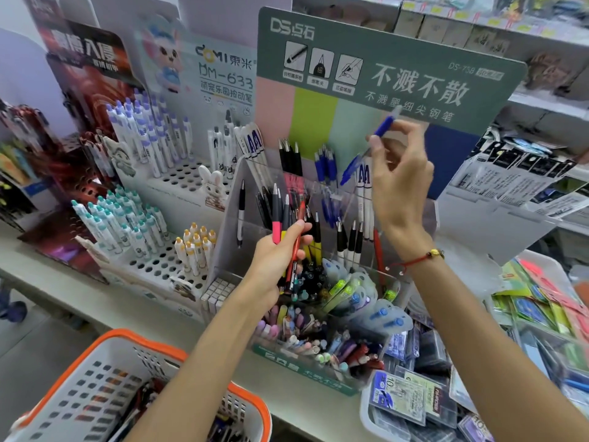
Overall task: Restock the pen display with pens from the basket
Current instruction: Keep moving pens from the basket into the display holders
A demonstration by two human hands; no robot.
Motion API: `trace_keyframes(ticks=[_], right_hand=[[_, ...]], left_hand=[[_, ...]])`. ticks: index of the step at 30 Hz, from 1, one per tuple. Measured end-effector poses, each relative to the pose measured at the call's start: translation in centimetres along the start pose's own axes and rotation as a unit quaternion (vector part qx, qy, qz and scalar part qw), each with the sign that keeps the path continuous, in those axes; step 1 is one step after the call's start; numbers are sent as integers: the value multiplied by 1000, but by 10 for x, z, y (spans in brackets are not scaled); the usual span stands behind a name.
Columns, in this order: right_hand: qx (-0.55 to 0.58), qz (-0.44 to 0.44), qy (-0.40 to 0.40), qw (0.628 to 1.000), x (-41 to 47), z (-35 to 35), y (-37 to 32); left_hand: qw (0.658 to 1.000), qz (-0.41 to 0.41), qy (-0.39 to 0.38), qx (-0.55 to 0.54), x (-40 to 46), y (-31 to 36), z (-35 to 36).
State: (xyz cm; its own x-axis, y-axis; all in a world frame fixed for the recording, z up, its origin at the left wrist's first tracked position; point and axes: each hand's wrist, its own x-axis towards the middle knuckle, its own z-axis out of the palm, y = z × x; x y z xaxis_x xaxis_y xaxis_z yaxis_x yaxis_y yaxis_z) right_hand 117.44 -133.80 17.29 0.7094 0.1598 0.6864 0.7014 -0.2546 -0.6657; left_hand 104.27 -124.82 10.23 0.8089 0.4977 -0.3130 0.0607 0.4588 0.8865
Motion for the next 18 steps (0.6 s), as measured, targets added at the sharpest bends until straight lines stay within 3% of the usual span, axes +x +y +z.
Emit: trace_keyframes(ticks=[6, 11, 14, 18], right_hand=[[-160, -17, -119, 980, 12, 14, 3], [-340, -57, -183, 921, 16, 20, 11], [-357, -80, -170, 915, 12, 18, 13], [-224, -78, -140, 961, -14, 10, 3]], left_hand=[[998, 6, -17, -52, 1, -2, 2], [997, 43, -24, -57, 0, -1, -1], [997, 50, -36, -45, 2, 1, -2], [998, 38, -51, -4, 1, 2, -3]])
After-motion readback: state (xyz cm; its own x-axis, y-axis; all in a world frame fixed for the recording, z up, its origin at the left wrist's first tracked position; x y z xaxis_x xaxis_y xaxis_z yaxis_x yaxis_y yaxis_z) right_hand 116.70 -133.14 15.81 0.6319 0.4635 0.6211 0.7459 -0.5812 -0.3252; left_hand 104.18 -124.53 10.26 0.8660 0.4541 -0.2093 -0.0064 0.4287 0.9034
